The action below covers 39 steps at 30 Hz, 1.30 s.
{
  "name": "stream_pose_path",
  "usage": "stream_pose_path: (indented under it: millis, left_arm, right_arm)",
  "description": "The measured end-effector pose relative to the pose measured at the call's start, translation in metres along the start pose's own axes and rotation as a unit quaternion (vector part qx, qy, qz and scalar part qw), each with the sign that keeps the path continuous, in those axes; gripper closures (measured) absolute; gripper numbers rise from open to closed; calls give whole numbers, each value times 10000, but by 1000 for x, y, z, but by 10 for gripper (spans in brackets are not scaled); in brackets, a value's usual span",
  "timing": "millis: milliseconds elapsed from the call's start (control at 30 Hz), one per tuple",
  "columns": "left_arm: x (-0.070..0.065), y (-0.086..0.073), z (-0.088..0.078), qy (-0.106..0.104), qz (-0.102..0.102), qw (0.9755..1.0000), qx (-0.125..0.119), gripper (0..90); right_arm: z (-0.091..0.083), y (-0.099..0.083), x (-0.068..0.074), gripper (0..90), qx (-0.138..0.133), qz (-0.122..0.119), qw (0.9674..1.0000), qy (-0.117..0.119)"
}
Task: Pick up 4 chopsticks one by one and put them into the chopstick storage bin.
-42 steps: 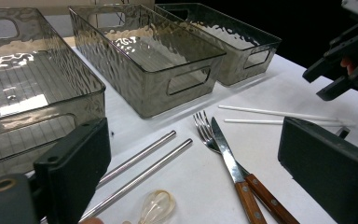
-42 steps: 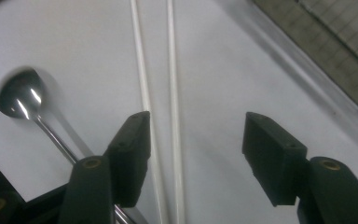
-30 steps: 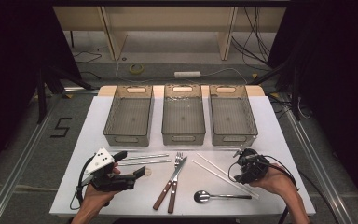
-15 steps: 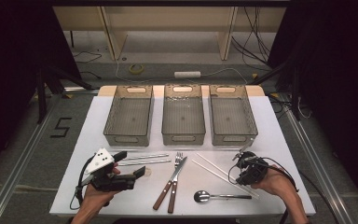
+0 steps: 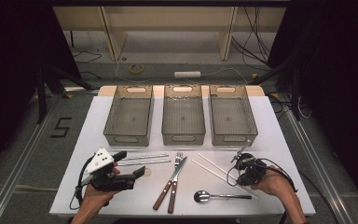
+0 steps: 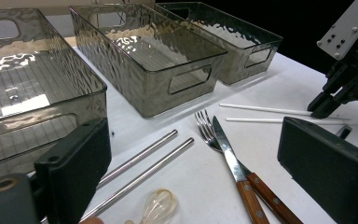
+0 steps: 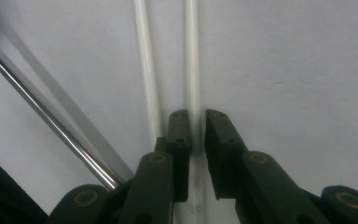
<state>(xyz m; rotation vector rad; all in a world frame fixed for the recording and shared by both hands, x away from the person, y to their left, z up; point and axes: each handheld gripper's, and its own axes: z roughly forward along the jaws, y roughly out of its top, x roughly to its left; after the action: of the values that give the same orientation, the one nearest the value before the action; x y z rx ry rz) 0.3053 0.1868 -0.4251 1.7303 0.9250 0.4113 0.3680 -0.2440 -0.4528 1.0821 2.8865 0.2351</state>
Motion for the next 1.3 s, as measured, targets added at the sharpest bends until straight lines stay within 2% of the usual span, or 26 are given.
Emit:
stream_pose_path:
  millis: [300, 500, 667, 767, 833, 933, 1000, 1033, 1133, 1200, 1300]
  left_arm:
    - [0, 0, 0, -3, 12, 10000, 3, 92]
    - [1, 1, 0, -16, -8, 10000, 19, 93]
    - [1, 3, 1, -21, 17, 10000, 27, 97]
    - [1, 5, 3, -94, 66, 9998, 141, 99]
    - [-2, 6, 7, -154, 105, 9996, 199, 99]
    - [-6, 8, 12, -153, 330, 9985, 407, 99]
    - [-9, 10, 15, -215, 388, 9978, 483, 99]
    - [-11, 11, 16, -244, 428, 9974, 521, 99]
    - [-16, 14, 22, -297, 583, 9959, 633, 98]
    - [-19, 16, 27, -360, 605, 9951, 698, 98]
    - [-23, 18, 35, -488, 725, 9923, 883, 98]
  right_arm:
    - [0, 2, 1, 846, 71, 41, 10000, -23]
    - [-2, 0, -1, 851, 26, -63, 10000, 36]
    - [-14, -3, 0, 852, -153, -137, 9997, 89]
    - [-29, -1, 7, 852, -322, -320, 9990, 5]
    - [-32, 1, 10, 852, -370, -391, 9985, -6]
    - [-40, 6, 20, 852, -475, -576, 9972, -12]
    - [-46, 13, 29, 852, -554, -793, 9953, 14]
    - [-46, 13, 29, 852, -554, -793, 9953, 14]
    - [-48, 21, 38, 852, -580, -1001, 9933, 31]
    - [-48, 26, 44, 851, -574, -1123, 9920, 37]
    - [-46, 34, 52, 852, -557, -1331, 9895, 77]
